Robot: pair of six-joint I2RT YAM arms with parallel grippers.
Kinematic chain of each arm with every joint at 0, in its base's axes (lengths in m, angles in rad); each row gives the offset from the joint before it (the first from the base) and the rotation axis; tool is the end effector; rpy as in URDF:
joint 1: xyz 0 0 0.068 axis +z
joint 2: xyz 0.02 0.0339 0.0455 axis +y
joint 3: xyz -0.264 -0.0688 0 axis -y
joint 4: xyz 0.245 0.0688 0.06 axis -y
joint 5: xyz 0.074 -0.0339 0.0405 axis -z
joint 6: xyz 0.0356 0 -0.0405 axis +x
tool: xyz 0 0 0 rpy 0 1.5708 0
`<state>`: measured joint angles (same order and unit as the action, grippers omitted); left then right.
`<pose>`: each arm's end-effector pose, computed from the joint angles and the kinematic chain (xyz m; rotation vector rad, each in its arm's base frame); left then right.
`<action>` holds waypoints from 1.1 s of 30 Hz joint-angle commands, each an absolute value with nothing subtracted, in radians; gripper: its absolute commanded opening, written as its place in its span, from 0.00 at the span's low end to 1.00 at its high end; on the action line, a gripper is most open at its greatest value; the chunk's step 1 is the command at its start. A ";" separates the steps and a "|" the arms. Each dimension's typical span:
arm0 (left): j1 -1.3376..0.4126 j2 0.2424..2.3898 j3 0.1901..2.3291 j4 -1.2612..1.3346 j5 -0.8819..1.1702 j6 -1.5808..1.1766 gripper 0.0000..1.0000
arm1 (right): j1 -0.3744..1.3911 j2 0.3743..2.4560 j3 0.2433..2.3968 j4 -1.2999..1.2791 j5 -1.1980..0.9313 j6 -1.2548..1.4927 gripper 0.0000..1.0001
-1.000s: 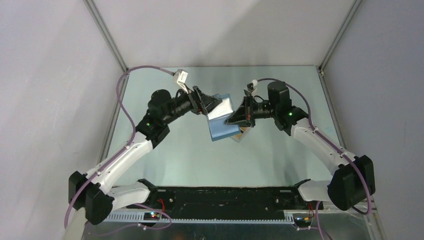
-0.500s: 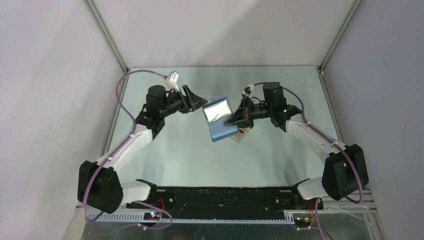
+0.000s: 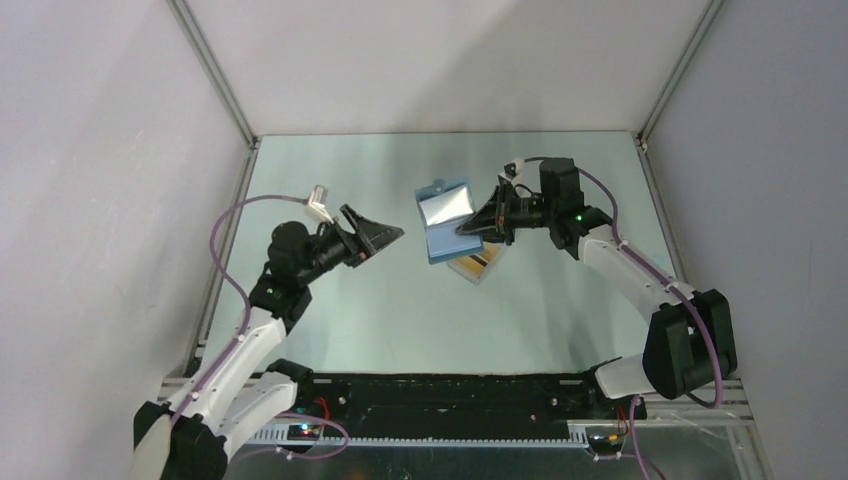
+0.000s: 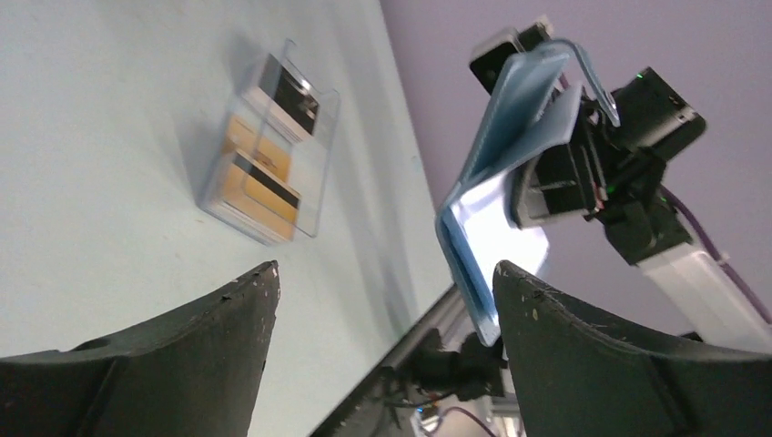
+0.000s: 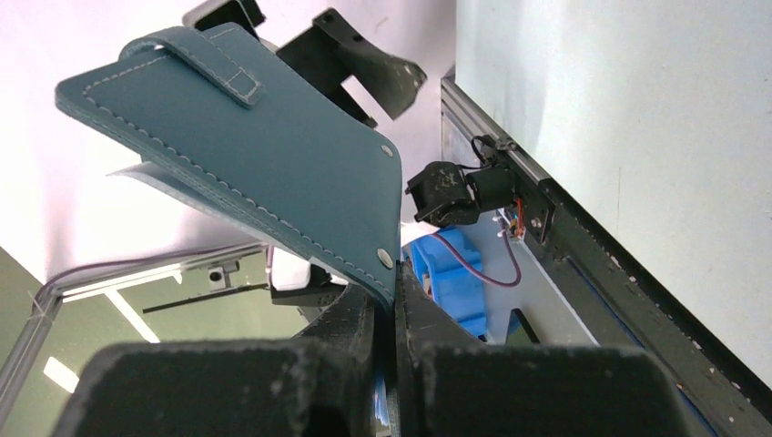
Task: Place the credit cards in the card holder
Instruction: Open the card holder at the center of the board.
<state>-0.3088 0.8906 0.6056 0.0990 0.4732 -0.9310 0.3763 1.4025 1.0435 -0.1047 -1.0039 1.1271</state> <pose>0.1950 -0.0792 0.2879 -0.2190 1.9177 -1.2834 0.2768 0.1417 0.3022 0.1155 2.3849 1.8608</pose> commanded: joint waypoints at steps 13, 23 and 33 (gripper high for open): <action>-0.524 1.144 0.720 0.473 0.525 -1.211 0.76 | 0.385 1.362 1.057 -0.012 -0.987 1.181 0.00; -0.527 1.206 0.686 0.513 0.514 -1.209 0.01 | 0.387 1.363 1.056 -0.046 -1.001 1.102 0.12; -0.296 1.231 0.601 0.428 0.712 -1.003 0.00 | 0.317 1.339 1.058 -0.416 -0.846 0.666 0.78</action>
